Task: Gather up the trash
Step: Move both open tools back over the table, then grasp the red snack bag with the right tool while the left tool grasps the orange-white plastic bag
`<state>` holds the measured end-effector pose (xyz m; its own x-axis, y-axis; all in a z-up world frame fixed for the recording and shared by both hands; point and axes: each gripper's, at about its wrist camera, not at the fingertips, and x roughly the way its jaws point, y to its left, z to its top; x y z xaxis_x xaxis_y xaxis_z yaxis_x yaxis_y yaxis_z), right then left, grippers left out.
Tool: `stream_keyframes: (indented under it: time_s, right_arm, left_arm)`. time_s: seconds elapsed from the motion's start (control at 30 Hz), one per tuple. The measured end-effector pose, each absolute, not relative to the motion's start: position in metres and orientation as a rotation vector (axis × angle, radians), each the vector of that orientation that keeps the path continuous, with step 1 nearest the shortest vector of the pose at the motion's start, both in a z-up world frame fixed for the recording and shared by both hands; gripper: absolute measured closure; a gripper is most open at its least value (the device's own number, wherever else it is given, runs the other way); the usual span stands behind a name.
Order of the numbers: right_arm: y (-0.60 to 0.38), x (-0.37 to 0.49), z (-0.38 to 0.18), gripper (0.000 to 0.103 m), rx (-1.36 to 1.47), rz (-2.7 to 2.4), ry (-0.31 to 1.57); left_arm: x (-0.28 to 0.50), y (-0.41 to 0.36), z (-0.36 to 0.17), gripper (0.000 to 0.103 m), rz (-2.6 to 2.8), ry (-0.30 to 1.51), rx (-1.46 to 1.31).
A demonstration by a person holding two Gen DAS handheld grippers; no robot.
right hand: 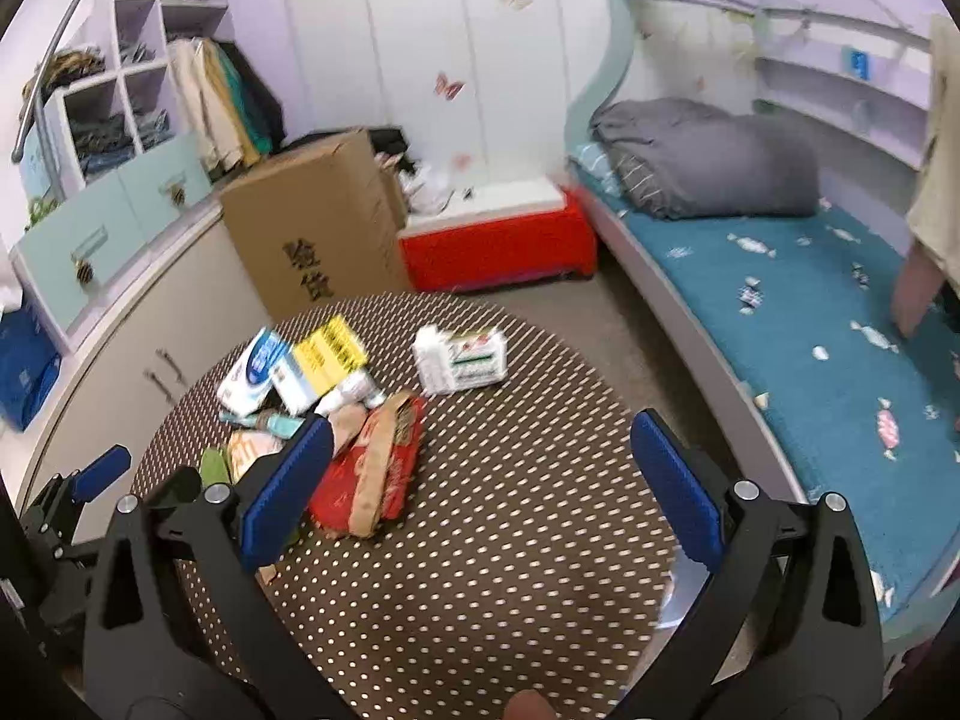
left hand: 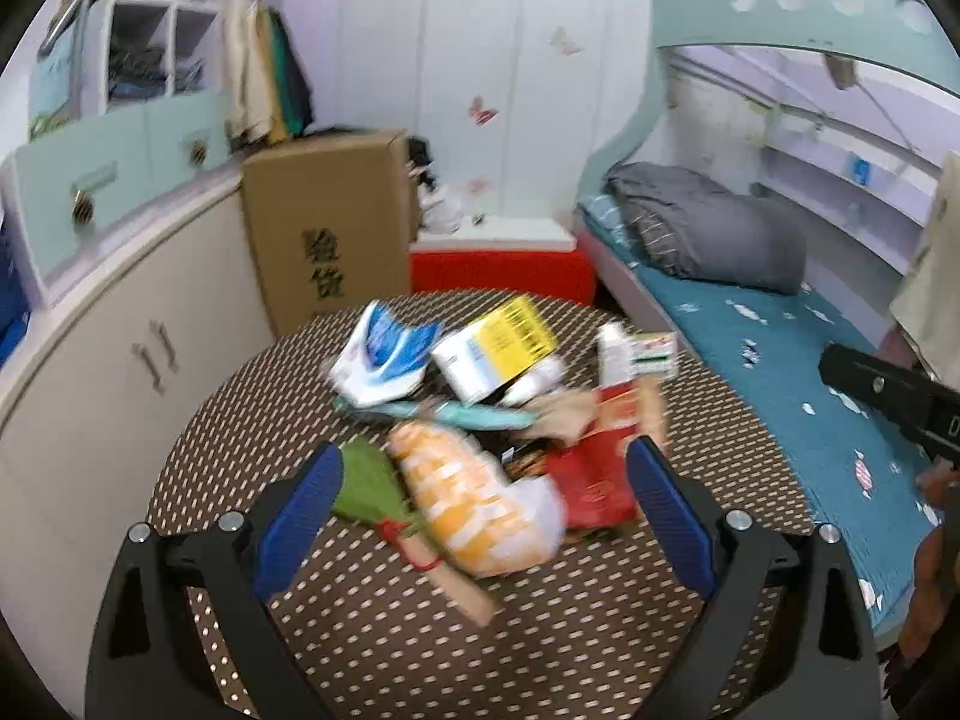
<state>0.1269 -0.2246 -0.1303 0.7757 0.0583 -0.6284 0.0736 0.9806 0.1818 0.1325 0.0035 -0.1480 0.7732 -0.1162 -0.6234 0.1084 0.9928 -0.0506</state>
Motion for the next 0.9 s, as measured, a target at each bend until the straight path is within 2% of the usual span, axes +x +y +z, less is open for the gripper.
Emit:
stream_keyframes:
  time_s: [0.3, 0.37, 0.4, 0.43, 0.47, 0.53, 0.6, 0.8, 0.83, 0.87, 0.9]
  right_arm:
    - [-0.188, 0.184, -0.203, 0.009, 0.231, 0.106, 0.84]
    - [-0.182, 0.195, -0.211, 0.019, 0.243, 0.13, 0.856]
    - [-0.18, 0.2, -0.215, 0.032, 0.247, 0.14, 0.866]
    - [-0.18, 0.203, -0.217, 0.053, 0.252, 0.147, 0.874]
    - [-0.18, 0.204, -0.218, 0.063, 0.265, 0.158, 0.874]
    - [-0.186, 0.199, -0.214, 0.07, 0.293, 0.163, 0.857]
    - [-0.194, 0.19, -0.209, 0.074, 0.305, 0.156, 0.839]
    - [-0.225, 0.169, -0.202, 0.074, 0.317, 0.118, 0.822]
    - [-0.226, 0.168, -0.201, 0.074, 0.312, 0.115, 0.822]
    - [-0.228, 0.166, -0.201, 0.074, 0.309, 0.115, 0.821]
    - [-0.229, 0.164, -0.201, 0.075, 0.307, 0.116, 0.821]
  left_arm:
    - [0.142, 0.037, -0.176, 0.01, -0.036, 0.748, -0.057]
    - [0.145, 0.035, -0.178, 0.01, -0.036, 0.749, -0.056]
    - [0.147, 0.033, -0.179, 0.01, -0.035, 0.749, -0.052]
    - [0.15, 0.031, -0.18, 0.01, -0.035, 0.752, -0.047]
    - [0.153, 0.028, -0.181, 0.01, -0.039, 0.756, -0.043]
    - [0.161, 0.02, -0.186, 0.01, -0.046, 0.764, -0.025]
    - [0.17, 0.011, -0.193, 0.01, -0.055, 0.777, 0.001]
    - [0.188, -0.006, -0.218, 0.01, -0.064, 0.826, 0.052]
    - [0.191, -0.009, -0.222, 0.016, -0.068, 0.838, 0.061]
    - [0.194, -0.011, -0.226, 0.03, -0.084, 0.854, 0.064]
    - [0.195, -0.011, -0.229, 0.036, -0.1, 0.868, 0.056]
